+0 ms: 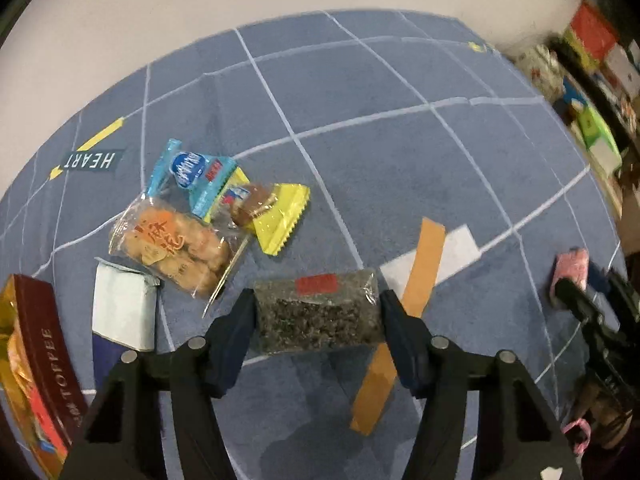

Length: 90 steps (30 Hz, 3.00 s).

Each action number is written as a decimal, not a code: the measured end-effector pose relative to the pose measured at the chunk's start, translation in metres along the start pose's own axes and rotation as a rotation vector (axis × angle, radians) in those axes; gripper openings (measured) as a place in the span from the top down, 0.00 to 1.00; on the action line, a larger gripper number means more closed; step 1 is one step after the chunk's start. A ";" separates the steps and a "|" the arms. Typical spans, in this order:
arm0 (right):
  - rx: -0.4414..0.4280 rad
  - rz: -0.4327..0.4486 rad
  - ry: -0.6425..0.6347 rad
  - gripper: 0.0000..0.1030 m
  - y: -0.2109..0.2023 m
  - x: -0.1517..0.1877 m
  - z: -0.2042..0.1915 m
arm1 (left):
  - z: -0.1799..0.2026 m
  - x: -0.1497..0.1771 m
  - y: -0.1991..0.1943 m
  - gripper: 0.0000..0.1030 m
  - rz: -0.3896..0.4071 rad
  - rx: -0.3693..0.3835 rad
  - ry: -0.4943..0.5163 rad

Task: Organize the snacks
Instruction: 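Carry the grey speckled block over the tin with the left gripper, then lower the grey block into the tin and open the left gripper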

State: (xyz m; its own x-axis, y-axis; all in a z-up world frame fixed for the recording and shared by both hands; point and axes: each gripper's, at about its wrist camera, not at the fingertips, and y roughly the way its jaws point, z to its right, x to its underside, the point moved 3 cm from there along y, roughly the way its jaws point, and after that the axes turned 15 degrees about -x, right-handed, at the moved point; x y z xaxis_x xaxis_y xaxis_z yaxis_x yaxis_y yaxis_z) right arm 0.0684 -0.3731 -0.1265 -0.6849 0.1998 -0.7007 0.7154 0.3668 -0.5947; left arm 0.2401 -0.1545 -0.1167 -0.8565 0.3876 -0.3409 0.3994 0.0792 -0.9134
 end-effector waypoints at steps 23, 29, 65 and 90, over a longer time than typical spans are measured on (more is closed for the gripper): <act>0.054 -0.025 -0.044 0.52 0.007 0.001 -0.007 | -0.131 0.127 -0.120 0.45 0.039 0.118 -0.459; 0.069 -0.035 -0.054 0.52 0.009 0.002 -0.008 | -0.168 0.154 -0.135 0.45 0.067 0.082 -0.522; 0.113 -0.064 -0.075 0.52 0.014 0.003 -0.011 | -0.263 0.173 -0.061 0.45 -0.005 -0.146 -0.612; 0.116 -0.066 -0.076 0.52 0.015 0.002 -0.010 | -0.256 0.133 -0.023 0.45 -0.040 -0.173 -0.563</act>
State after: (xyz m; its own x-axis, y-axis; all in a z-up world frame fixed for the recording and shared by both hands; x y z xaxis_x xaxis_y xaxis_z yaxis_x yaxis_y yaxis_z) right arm 0.0759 -0.3580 -0.1326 -0.7214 0.1079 -0.6841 0.6837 0.2688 -0.6785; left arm 0.2010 0.1298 -0.0843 -0.8949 -0.1618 -0.4160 0.3703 0.2511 -0.8943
